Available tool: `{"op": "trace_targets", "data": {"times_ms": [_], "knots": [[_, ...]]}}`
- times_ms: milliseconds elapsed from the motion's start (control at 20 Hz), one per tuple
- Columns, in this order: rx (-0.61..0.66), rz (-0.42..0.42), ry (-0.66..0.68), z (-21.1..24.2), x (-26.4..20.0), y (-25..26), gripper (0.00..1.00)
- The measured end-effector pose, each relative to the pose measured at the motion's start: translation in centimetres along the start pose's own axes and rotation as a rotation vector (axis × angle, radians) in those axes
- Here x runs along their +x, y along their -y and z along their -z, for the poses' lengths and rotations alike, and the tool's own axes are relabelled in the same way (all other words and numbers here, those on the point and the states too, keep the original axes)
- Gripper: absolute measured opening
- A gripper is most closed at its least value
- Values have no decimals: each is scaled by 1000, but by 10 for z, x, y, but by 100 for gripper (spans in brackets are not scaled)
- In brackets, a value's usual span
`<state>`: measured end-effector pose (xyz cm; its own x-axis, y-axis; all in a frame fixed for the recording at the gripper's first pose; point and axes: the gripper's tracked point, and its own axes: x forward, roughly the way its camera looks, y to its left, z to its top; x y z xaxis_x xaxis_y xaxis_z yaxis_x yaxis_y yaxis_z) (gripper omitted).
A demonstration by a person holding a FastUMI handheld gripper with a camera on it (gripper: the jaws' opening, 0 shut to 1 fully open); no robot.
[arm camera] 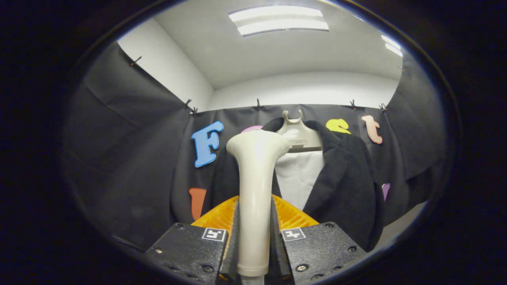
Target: Iron the clothes twice with a garment steamer, once on the left side and once on the right side.
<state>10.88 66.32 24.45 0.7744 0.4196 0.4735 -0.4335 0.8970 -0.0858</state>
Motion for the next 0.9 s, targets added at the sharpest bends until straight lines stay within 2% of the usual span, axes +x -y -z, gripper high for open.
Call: {"op": "trace_targets", "data": {"times_ms": [200, 500, 900], "knots": [[-9, -40, -67, 21, -22, 0, 37], [-15, -16, -157, 61, -54, 16, 37], [-32, 24, -341, 126, -99, 31, 38]]}}
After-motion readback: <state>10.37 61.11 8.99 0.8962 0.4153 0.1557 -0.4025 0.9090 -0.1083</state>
